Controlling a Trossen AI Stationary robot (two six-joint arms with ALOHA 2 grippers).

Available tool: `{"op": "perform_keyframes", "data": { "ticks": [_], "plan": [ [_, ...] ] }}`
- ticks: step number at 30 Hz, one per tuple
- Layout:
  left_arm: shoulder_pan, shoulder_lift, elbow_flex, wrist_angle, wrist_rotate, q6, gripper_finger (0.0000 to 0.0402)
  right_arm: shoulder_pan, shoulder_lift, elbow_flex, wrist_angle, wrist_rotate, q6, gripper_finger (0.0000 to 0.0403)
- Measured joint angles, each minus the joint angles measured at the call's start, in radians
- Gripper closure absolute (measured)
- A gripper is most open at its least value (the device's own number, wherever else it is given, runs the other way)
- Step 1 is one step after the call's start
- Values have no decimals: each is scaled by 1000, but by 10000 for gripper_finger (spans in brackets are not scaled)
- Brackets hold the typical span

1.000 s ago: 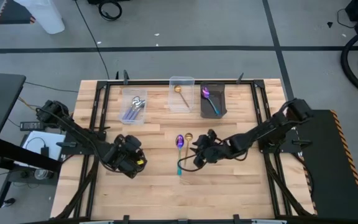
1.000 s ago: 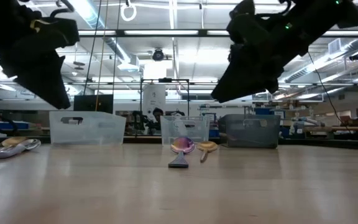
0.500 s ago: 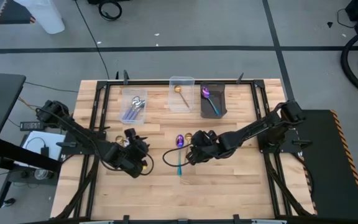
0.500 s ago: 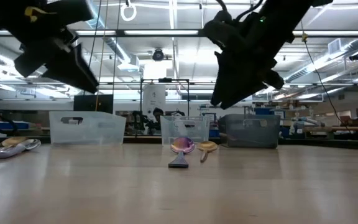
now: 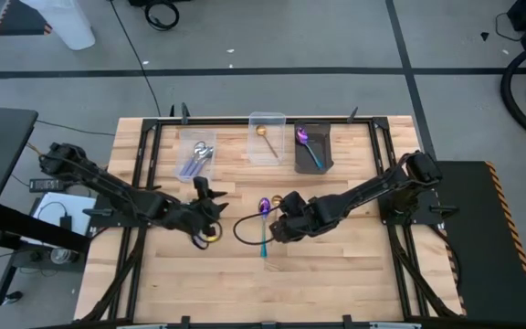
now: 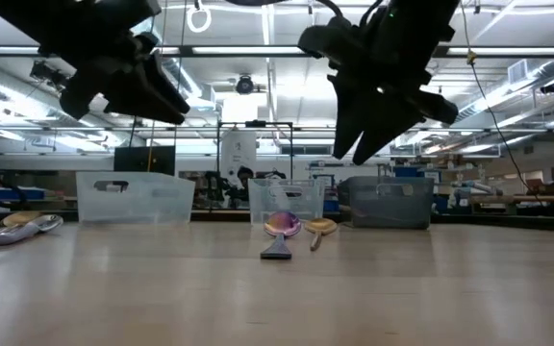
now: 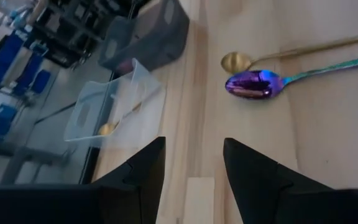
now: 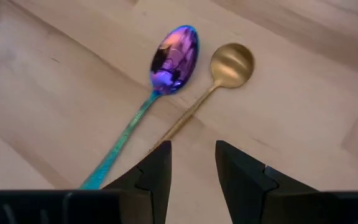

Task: Sort silverware by color (type)
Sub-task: Put the gold spoon into the right transparent bin

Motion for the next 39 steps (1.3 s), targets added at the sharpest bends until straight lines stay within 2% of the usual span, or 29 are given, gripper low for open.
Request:
{"op": "perform_keyframes", "data": {
  "ticks": [8, 12, 19, 30, 39],
  "plan": [
    [13, -168, -124, 152, 129, 28, 230, 9, -1, 10, -8, -1, 122, 268],
    [15, -243, -213, 290, 217, 40, 230, 11, -1, 10, -3, 3, 161, 268],
    [15, -323, -331, 435, 283, 38, 230, 11, -1, 10, 60, 10, 128, 268],
    [14, -323, -361, 432, 301, -92, 230, -2, -1, 6, 108, -43, 90, 268],
    [14, -323, -361, 383, 301, -143, 230, -11, 27, 5, 103, -22, 133, 268]
  ]
}}
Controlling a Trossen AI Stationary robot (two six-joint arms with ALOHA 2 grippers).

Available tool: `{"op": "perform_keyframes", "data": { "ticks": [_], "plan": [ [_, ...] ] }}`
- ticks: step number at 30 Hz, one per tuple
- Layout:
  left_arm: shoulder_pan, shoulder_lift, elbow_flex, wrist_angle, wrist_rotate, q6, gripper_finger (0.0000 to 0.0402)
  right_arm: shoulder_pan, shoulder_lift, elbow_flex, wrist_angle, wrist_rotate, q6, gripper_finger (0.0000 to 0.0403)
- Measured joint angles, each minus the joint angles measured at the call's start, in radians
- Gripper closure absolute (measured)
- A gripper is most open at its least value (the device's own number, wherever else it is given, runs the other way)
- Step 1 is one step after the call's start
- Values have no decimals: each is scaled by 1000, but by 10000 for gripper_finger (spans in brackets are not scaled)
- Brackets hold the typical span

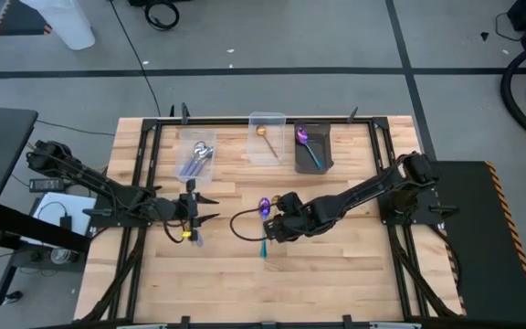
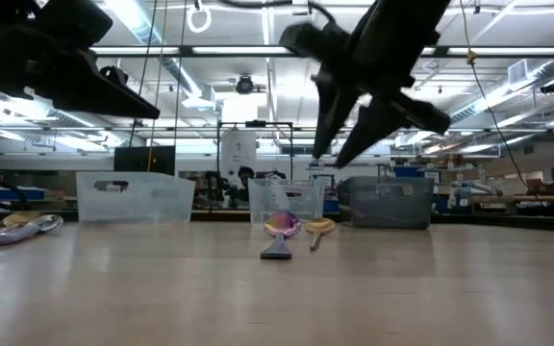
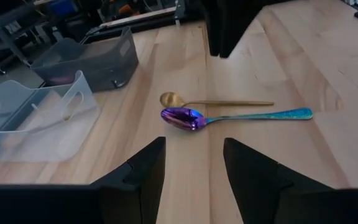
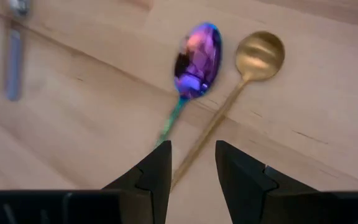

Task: Sort silverware by color (type)
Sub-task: Put the gold spoon into the right transparent bin

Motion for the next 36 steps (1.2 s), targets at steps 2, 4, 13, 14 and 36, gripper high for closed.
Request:
{"op": "perform_keyframes", "data": {
  "ticks": [2, 4, 13, 14, 36],
  "plan": [
    [0, 0, 0, -4, 0, 0, 230, -2, 43, 17, -1, -18, 1, 268],
    [0, 0, 0, -4, 0, 0, 230, -2, 94, 55, -2, -41, -1, 268],
    [0, 0, 0, -4, 0, 2, 230, 9, 269, 386, -290, -23, -17, 269],
    [0, 0, 0, -4, 0, 2, 230, 10, 281, 414, -308, -23, -19, 269],
    [0, 0, 0, -20, -1, 1, 230, 11, 316, 470, -501, -76, 71, 268]
  ]
}}
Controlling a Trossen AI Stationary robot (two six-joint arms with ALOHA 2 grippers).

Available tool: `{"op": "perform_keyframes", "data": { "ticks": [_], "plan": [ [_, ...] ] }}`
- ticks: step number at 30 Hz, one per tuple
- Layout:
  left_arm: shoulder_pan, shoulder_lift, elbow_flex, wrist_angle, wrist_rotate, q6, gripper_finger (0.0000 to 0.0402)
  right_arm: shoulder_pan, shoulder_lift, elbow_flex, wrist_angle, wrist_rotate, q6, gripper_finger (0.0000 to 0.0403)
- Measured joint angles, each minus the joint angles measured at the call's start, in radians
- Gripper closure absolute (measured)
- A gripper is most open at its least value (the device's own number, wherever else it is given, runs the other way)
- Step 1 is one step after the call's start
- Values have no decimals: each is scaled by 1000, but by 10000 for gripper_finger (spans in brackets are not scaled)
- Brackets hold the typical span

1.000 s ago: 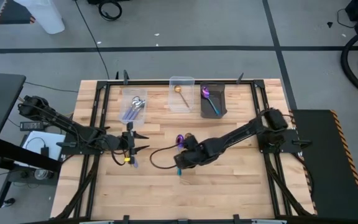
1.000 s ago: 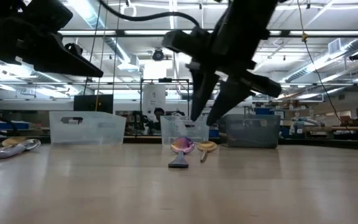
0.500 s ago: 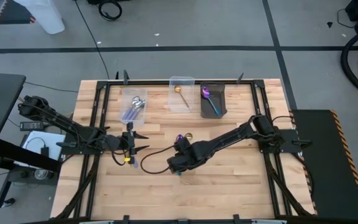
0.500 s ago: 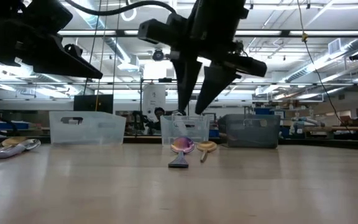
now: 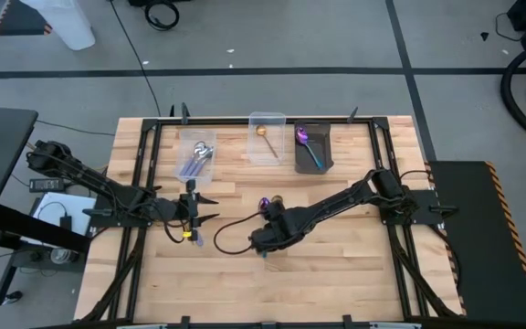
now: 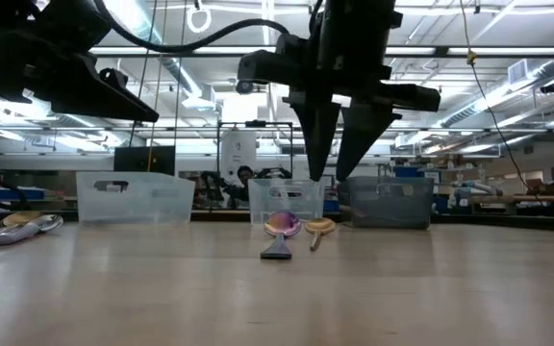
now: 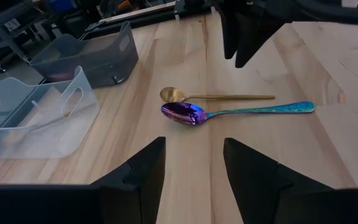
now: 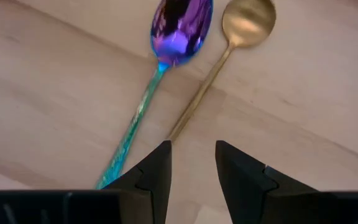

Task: Sort silverware by color (type)
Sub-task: Put the gold spoon into the right transparent bin

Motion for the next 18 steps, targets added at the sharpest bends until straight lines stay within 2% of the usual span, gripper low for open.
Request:
{"op": "perform_keyframes", "data": {
  "ticks": [7, 18],
  "plan": [
    [0, 0, 0, 2, 0, 1, 230, -19, 1, -37, 10, -47, 11, 268],
    [0, 0, 0, 1, 0, 2, 230, -92, 0, -147, 200, -6, -31, 251]
  ]
}}
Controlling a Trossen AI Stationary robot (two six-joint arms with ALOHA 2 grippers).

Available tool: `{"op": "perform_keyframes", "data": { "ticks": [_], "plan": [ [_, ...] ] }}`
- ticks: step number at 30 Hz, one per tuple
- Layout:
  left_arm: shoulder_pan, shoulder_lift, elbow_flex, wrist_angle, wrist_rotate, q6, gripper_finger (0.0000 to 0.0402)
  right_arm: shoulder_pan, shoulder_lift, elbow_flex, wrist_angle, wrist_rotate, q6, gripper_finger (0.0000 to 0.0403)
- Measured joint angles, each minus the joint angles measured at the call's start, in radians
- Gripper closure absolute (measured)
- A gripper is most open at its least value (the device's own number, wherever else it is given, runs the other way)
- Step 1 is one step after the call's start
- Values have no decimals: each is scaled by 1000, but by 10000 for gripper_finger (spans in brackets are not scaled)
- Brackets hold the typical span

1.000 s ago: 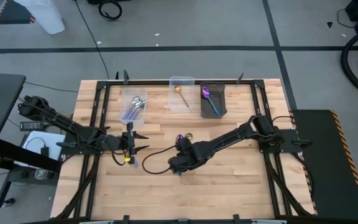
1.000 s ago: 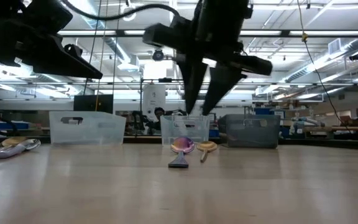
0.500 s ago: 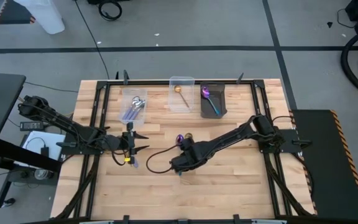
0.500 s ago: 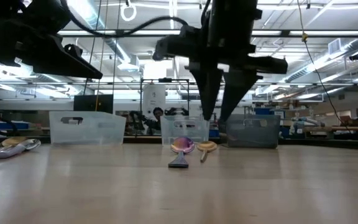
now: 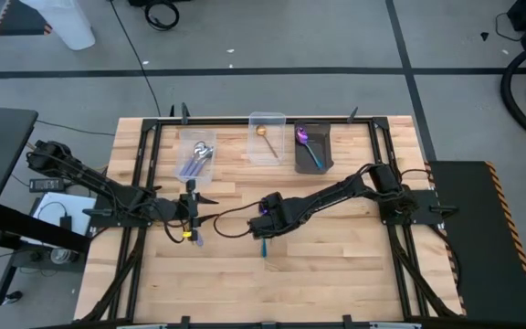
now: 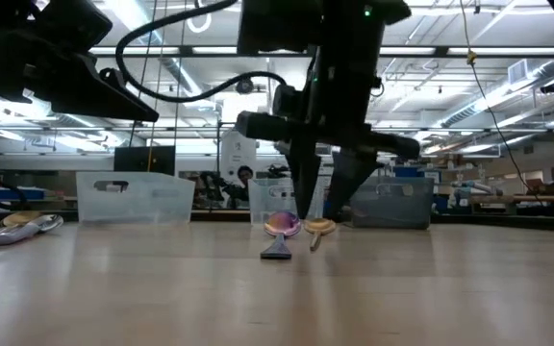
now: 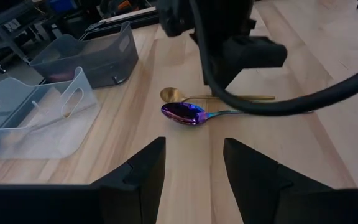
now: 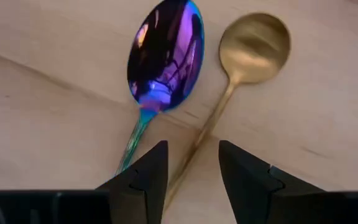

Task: Sort silverware by color (type)
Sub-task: Put the gold spoon into the right transparent bin

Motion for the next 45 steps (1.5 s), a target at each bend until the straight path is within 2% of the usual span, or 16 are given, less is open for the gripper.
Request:
{"op": "perform_keyframes", "data": {
  "ticks": [5, 12, 15, 24, 32, 38, 45],
  "plan": [
    [0, 0, 0, -11, -7, 13, 230, -12, 0, -29, 12, 5, -6, 239],
    [0, -1, 1, -135, -202, 21, 230, -13, 0, -84, 109, 11, -5, 236],
    [4, -8, 1, -159, -234, 0, 230, -12, -6, -118, 155, 6, -2, 236],
    [31, -8, 1, -159, -231, 0, 230, -9, -7, -133, 156, -6, 3, 251],
    [15, -8, 1, -159, -86, -5, 230, -18, -6, -135, 138, -68, -37, 327],
    [-18, -8, 1, -179, -78, -8, 230, -32, -6, -133, 123, -134, -55, 382],
    [-36, -8, 1, -193, -78, -11, 230, -45, -6, -121, 100, -174, -74, 388]
  ]
}}
